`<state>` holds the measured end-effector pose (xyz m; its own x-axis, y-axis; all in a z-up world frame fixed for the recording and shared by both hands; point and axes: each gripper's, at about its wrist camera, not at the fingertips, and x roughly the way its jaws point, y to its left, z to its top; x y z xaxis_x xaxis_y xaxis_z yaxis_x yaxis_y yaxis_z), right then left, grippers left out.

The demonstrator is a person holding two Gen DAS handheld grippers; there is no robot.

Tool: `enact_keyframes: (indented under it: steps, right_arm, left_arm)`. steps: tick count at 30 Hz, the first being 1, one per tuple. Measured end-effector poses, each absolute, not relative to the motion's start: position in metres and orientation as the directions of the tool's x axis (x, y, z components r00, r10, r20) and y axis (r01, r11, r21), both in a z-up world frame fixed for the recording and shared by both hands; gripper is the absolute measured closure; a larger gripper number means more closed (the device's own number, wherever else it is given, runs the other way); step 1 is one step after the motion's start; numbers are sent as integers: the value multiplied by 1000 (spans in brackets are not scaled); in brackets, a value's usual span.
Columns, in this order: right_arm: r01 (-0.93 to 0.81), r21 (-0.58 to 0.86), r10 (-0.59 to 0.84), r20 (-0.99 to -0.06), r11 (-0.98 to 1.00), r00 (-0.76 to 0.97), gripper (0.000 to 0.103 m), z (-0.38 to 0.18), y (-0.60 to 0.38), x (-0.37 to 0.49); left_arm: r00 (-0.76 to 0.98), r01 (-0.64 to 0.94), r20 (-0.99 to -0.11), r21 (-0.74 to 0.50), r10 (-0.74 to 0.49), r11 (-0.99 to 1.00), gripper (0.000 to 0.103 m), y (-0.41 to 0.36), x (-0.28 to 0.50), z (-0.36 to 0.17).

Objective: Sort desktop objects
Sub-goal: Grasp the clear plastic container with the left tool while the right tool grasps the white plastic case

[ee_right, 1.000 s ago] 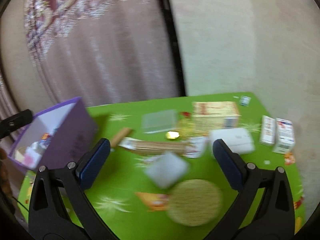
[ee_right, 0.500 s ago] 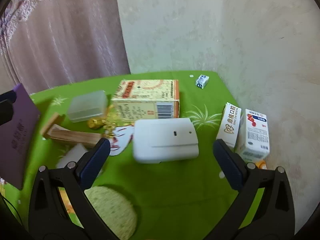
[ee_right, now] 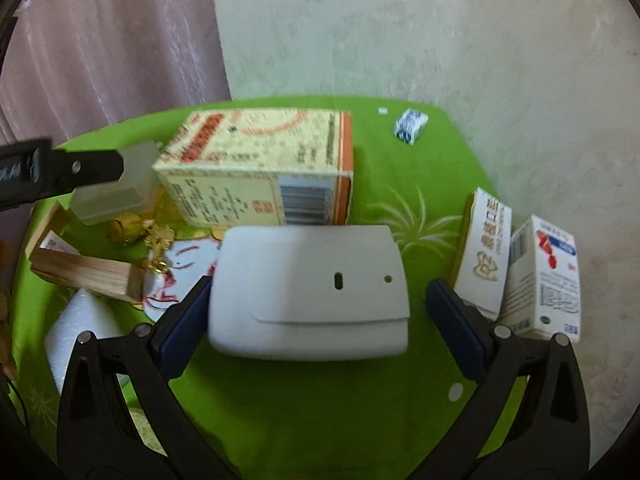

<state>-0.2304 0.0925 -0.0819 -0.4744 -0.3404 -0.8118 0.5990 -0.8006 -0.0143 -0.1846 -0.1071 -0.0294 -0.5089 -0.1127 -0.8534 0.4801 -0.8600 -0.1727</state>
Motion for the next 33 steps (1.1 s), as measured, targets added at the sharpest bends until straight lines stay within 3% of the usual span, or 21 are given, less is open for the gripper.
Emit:
enact_keyframes:
  steps: [6, 8, 9, 33]
  right_arm:
    - [587, -14, -334, -811, -810, -480, 1, -84, 97, -233]
    - [585, -13, -338, -806, -811, -486, 6, -83, 99, -232]
    - [583, -13, -340, -801, -812, -492, 15, -82, 100, -231]
    - [590, 17, -408, -738, -807, -537, 15, -25, 106, -176]
  left_arm:
    - [-462, 485, -877, -124, -133, -866, 15, -102, -195, -44]
    - [-476, 478, -871, -141, -122, -867, 15, -103, -191, -43]
    - [-480, 474, -869, -141, -121, -869, 15, -101, -191, -43]
    - [-659, 422, -741, -225, -127, -878, 18, -95, -72, 40]
